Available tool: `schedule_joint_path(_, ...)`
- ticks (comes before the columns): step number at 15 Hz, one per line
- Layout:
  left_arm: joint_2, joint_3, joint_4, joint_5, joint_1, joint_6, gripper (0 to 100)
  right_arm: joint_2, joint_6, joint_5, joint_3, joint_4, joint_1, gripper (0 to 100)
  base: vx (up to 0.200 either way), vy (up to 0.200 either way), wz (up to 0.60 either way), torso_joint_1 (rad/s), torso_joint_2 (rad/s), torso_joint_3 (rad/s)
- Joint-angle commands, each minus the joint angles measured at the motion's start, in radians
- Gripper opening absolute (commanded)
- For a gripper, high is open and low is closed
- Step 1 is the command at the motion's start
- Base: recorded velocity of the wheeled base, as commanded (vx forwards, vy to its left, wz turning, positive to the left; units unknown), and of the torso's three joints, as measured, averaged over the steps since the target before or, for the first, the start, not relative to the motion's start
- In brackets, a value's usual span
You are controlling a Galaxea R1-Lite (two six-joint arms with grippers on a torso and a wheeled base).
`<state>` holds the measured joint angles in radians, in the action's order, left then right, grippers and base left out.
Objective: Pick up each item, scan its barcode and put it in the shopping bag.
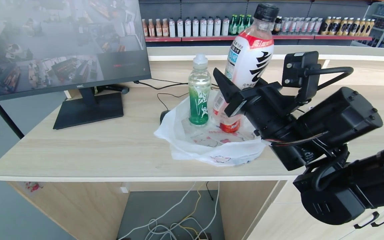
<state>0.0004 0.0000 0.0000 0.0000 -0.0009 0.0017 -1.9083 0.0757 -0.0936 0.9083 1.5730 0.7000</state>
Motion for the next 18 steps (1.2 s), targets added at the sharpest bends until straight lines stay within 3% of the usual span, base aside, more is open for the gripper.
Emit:
schedule_joint_path(1, 0.000, 0.000, 0.000, 0.000, -0.001, 0.000, 100, -0.043, 0.001, 0.002, 0.003, -0.002, 0.007, 0, 0.000, 0.000, 0.00, 0.000, 0.00, 0.000)
schedule_joint_path(6, 0.001, 0.000, 0.000, -0.002, -0.001, 0.009, 100, -0.152, -0.005, 0.000, 0.103, -0.002, -0.020, 0, 0.000, 0.000, 0.00, 0.000, 0.00, 0.000)
schedule_joint_path(11, 0.001, 0.000, 0.000, -0.002, -0.001, 0.023, 100, -0.209, -0.005, 0.000, 0.109, -0.002, -0.073, 0, 0.000, 0.000, 0.00, 0.000, 0.00, 0.000)
schedule_joint_path(18, 0.001, 0.000, 0.000, -0.003, -0.001, 0.037, 100, -0.248, 0.016, 0.002, 0.101, -0.002, -0.071, 0, 0.000, 0.000, 0.00, 0.000, 0.00, 0.000)
